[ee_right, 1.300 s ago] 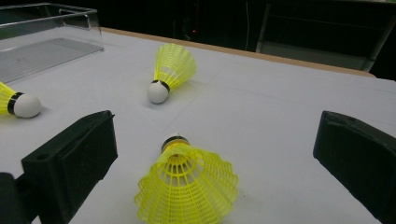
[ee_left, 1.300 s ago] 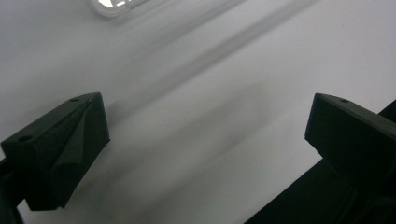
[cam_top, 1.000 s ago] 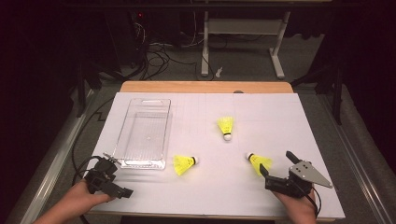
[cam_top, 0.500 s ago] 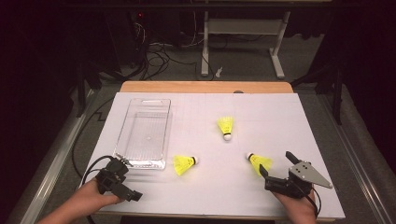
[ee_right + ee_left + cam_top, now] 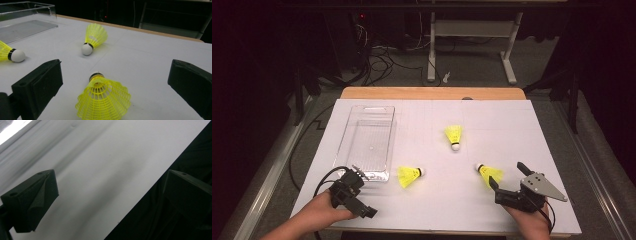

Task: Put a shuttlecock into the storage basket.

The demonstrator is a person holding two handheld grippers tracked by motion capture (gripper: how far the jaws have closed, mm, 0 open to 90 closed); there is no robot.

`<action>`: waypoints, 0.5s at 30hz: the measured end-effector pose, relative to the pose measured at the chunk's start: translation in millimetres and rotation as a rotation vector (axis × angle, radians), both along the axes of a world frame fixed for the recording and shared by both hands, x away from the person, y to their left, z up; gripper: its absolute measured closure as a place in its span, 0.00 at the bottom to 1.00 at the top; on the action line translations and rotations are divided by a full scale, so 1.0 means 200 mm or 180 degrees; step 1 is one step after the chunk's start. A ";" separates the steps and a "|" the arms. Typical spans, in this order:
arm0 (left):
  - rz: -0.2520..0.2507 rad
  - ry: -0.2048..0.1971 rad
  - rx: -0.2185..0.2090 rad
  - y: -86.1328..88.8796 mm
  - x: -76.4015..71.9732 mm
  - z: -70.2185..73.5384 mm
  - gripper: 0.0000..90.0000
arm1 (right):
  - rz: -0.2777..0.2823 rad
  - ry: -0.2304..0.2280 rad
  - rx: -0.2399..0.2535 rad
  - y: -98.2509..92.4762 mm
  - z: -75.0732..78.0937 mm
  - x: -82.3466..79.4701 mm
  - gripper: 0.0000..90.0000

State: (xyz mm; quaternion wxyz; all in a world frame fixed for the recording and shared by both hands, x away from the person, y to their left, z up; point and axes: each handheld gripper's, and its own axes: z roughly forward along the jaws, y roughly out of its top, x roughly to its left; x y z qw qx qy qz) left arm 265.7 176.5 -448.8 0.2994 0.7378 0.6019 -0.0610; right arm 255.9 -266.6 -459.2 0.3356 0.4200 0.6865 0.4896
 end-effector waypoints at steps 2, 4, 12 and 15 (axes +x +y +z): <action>-0.0054 0.0012 0.0017 -0.02 0.00 0.00 0.01 | 0.0002 0.0001 -0.0003 0.00 0.00 0.00 0.00; -0.0082 0.0022 0.0021 -0.05 0.00 0.00 0.01 | 0.0004 0.0002 -0.0003 0.00 0.00 0.00 0.00; -0.0208 0.0044 0.0002 -0.15 0.00 0.01 0.01 | 0.0009 0.0002 -0.0001 0.00 0.00 0.00 0.00; -0.0245 0.0039 -0.0014 -0.18 0.00 0.02 0.01 | 0.0015 0.0002 -0.0001 0.00 0.00 0.00 0.00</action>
